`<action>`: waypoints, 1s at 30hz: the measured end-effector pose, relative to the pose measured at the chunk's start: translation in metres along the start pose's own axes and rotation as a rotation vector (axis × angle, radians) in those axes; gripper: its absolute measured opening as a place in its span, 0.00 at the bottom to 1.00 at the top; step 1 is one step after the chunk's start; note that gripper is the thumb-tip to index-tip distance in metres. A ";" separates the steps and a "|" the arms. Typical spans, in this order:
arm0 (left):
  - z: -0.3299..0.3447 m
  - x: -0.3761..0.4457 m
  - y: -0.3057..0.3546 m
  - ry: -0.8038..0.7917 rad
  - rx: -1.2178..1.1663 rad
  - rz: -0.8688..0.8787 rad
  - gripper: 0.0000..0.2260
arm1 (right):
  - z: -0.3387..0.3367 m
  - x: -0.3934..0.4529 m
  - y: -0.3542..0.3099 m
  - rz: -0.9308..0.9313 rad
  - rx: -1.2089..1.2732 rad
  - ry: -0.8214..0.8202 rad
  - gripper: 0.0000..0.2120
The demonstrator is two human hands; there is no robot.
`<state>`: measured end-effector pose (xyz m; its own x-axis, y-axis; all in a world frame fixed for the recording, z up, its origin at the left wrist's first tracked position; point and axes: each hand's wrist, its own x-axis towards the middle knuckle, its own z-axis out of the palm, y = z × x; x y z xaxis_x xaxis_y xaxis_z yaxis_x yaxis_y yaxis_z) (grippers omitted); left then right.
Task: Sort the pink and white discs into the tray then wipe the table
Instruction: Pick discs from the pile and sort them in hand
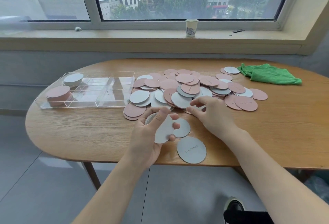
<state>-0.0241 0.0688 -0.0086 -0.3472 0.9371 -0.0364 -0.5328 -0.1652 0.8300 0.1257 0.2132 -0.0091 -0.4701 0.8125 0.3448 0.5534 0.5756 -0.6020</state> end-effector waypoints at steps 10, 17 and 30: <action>-0.002 -0.005 0.002 -0.073 0.154 0.044 0.08 | 0.022 0.038 0.002 -0.066 -0.078 -0.089 0.20; -0.005 -0.001 0.002 -0.048 0.150 0.029 0.10 | 0.020 0.040 0.003 0.028 0.118 -0.102 0.09; -0.005 0.004 0.001 0.061 0.059 0.055 0.20 | 0.005 -0.004 -0.019 -0.389 0.111 0.358 0.07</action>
<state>-0.0301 0.0711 -0.0102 -0.4220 0.9063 -0.0221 -0.4655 -0.1957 0.8632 0.1135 0.1985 -0.0021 -0.3511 0.5328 0.7700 0.3000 0.8430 -0.4465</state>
